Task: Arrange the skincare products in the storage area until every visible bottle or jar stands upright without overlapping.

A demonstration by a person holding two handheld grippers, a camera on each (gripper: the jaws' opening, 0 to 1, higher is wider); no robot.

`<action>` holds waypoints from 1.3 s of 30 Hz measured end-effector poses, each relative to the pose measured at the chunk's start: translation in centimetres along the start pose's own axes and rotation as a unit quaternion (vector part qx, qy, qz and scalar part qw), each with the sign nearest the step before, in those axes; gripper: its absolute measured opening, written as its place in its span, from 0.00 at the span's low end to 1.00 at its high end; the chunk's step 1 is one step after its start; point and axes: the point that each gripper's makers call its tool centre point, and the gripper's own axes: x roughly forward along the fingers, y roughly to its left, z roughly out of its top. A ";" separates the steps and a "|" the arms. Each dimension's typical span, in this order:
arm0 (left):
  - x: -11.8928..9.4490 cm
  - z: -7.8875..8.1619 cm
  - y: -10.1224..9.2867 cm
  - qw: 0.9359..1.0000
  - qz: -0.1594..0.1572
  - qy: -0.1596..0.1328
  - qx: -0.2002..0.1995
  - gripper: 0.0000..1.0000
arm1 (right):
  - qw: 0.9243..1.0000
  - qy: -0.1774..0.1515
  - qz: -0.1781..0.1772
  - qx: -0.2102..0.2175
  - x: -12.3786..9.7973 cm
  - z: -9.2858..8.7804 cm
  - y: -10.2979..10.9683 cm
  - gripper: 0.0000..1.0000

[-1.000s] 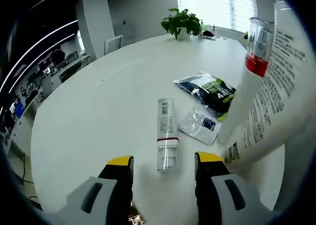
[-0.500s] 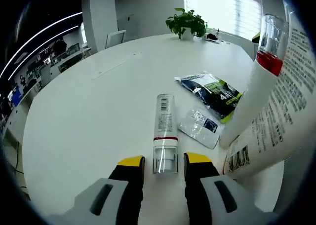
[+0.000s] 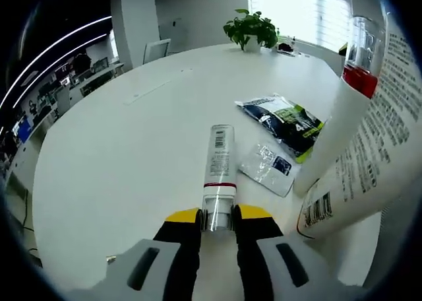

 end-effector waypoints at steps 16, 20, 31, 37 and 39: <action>-3.3 -1.6 0.6 0.999 0.020 0.002 -0.026 0.18 | 0.999 0.012 0.030 -0.011 0.6 -0.5 2.0 0.87; -4.5 -1.9 0.3 0.999 0.026 0.003 -0.026 0.18 | 0.999 0.009 0.039 -0.013 0.5 -0.4 2.4 0.84; -6.9 -2.4 -1.0 0.999 0.032 0.010 0.001 0.18 | 0.998 -0.009 0.054 -0.016 0.5 0.1 3.9 0.75; -8.4 -2.4 -1.1 0.999 0.036 0.016 0.019 0.18 | 0.997 -0.016 0.064 -0.030 0.4 0.6 5.0 0.67; -9.0 -2.3 -1.4 0.999 0.038 0.017 0.022 0.18 | 0.997 -0.021 0.065 -0.030 0.1 0.8 5.4 0.66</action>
